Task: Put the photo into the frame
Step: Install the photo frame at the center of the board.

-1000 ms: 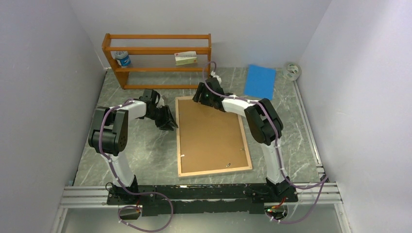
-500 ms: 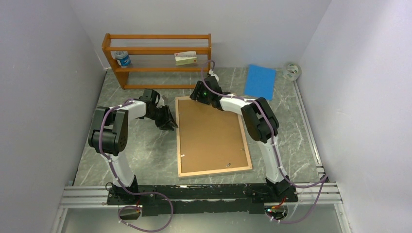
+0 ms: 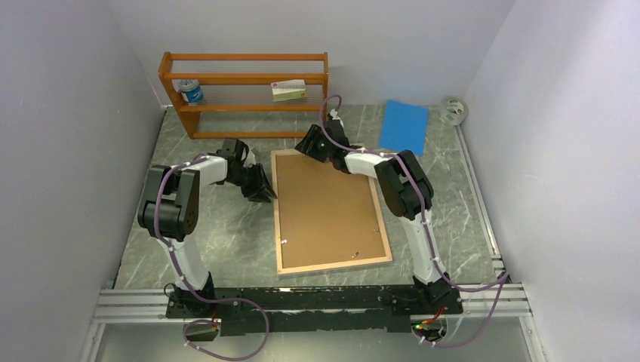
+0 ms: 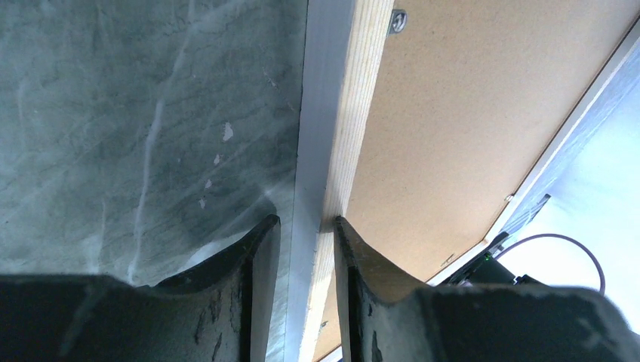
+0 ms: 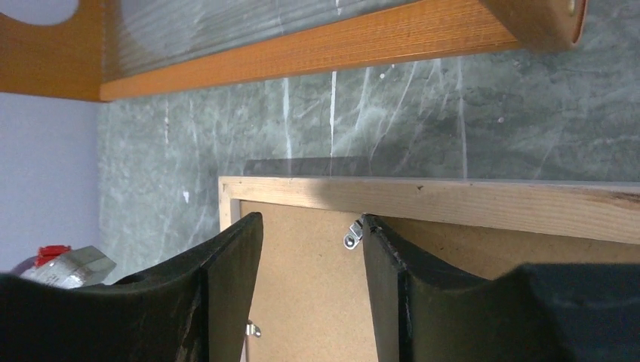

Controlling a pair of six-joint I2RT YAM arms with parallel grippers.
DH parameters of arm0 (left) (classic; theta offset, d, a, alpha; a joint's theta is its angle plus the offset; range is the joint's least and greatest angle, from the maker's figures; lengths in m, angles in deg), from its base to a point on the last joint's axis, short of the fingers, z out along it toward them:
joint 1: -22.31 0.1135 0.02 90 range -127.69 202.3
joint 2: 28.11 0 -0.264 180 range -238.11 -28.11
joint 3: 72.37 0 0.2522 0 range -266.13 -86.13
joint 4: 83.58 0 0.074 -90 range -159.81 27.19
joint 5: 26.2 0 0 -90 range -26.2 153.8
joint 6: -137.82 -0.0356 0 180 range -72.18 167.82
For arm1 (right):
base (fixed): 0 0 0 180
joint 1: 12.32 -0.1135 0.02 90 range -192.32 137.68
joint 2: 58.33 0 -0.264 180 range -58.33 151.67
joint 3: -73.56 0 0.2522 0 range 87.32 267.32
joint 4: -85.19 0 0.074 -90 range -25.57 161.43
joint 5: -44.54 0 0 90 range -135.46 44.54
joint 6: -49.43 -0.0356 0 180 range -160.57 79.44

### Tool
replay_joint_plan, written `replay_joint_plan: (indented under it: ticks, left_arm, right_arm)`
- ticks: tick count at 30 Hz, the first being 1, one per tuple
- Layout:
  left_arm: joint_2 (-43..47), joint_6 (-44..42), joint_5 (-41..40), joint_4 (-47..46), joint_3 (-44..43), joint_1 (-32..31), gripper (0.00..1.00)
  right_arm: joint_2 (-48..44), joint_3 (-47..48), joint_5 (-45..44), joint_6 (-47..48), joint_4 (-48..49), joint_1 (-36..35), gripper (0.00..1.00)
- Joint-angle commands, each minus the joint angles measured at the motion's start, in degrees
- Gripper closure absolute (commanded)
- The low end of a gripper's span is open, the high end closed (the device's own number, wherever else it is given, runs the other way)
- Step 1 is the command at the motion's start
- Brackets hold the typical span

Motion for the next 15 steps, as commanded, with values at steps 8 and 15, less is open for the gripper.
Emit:
replay_joint_plan:
  ticks: [8,15]
  left_arm:
    - [-1.4,-0.7,-1.6,0.4,-1.2,-0.1,0.63]
    - [-1.7,-0.7,-1.9,0.6,-1.4,0.0,0.65]
  right_arm:
    - [-4.8,-7.5,-3.0,-9.0,2.1,0.8,0.48]
    - [-1.2,-4.6,0.2,-10.4,1.8,0.7,0.61]
